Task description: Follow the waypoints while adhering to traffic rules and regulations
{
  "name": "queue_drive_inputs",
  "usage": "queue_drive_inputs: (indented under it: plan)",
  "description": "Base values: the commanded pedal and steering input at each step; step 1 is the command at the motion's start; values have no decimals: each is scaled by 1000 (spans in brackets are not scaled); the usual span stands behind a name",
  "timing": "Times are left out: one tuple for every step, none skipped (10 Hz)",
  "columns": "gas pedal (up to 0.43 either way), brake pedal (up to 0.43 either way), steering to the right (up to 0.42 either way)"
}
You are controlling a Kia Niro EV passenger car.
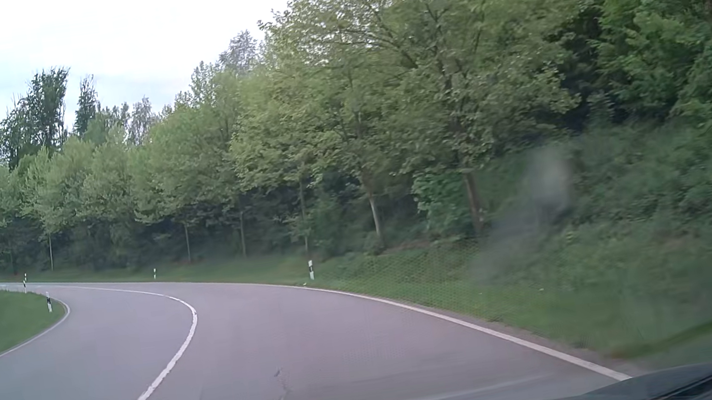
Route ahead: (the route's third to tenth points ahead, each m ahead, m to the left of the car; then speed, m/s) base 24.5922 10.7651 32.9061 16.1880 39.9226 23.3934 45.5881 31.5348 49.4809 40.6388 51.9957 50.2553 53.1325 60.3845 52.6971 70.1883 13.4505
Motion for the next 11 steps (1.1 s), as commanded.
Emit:
queue_drive_inputs:
  plan:
    - [220, 0, -108]
    - [220, 0, -107]
    - [220, 0, -106]
    - [220, 0, -104]
    - [220, 0, -103]
    - [220, 0, -102]
    - [220, 0, -101]
    - [220, 0, -99]
    - [220, 0, -97]
    - [220, 0, -96]
    - [209, 0, -96]
